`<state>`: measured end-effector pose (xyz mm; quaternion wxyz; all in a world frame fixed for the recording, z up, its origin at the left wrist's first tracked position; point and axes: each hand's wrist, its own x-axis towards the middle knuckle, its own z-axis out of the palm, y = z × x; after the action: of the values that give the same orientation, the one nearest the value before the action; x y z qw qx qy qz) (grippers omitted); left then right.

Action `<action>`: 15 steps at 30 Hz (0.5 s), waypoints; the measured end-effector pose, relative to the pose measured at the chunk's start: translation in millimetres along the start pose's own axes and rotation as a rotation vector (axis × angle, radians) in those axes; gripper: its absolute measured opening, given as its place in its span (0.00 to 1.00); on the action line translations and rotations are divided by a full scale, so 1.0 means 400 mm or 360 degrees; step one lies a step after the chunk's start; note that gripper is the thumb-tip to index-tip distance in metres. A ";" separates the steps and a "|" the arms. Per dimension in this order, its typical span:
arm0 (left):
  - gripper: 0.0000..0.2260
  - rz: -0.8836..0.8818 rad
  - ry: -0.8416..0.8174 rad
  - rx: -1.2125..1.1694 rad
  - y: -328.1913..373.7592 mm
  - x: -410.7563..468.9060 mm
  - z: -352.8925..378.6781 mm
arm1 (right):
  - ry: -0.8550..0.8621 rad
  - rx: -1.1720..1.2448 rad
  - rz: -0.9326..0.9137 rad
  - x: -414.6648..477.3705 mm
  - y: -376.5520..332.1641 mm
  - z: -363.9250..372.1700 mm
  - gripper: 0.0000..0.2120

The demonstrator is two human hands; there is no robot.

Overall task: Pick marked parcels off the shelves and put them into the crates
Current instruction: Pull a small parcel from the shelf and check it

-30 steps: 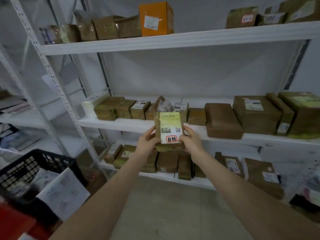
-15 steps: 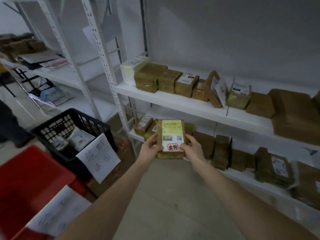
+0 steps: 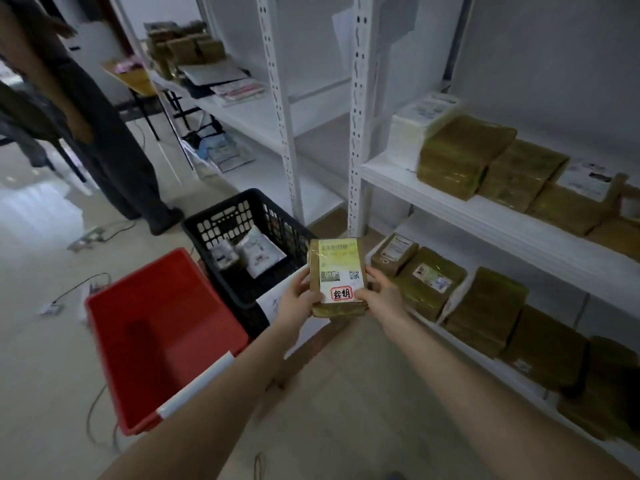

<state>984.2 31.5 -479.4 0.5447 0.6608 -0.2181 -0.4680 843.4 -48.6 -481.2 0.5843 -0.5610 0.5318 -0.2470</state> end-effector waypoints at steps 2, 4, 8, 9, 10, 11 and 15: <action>0.27 -0.0005 0.0067 -0.0008 0.007 0.060 -0.053 | -0.0077 -0.0031 -0.0012 0.071 -0.021 0.061 0.32; 0.27 -0.0018 0.0139 -0.0047 0.015 0.120 -0.097 | -0.0162 -0.0068 -0.0005 0.149 -0.042 0.117 0.30; 0.27 -0.0042 0.0279 -0.0133 0.035 0.269 -0.170 | -0.0330 -0.0152 0.0016 0.333 -0.082 0.230 0.29; 0.27 -0.0051 0.0320 -0.0156 0.035 0.315 -0.189 | -0.0376 -0.0193 0.0008 0.385 -0.090 0.260 0.29; 0.27 -0.0070 0.0367 -0.0176 0.035 0.362 -0.206 | -0.0432 -0.0240 -0.0006 0.437 -0.098 0.289 0.29; 0.27 -0.0099 0.0415 -0.0199 0.034 0.411 -0.221 | -0.0489 -0.0293 -0.0020 0.491 -0.104 0.318 0.30; 0.29 -0.0318 0.0542 -0.0246 0.010 0.583 -0.268 | -0.0622 -0.0569 -0.0038 0.673 -0.117 0.411 0.29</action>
<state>1185.7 -100.6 -567.9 0.5736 0.7050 -0.0197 -0.4166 1089.7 -233.8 -563.1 0.5647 -0.6986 0.4373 -0.0430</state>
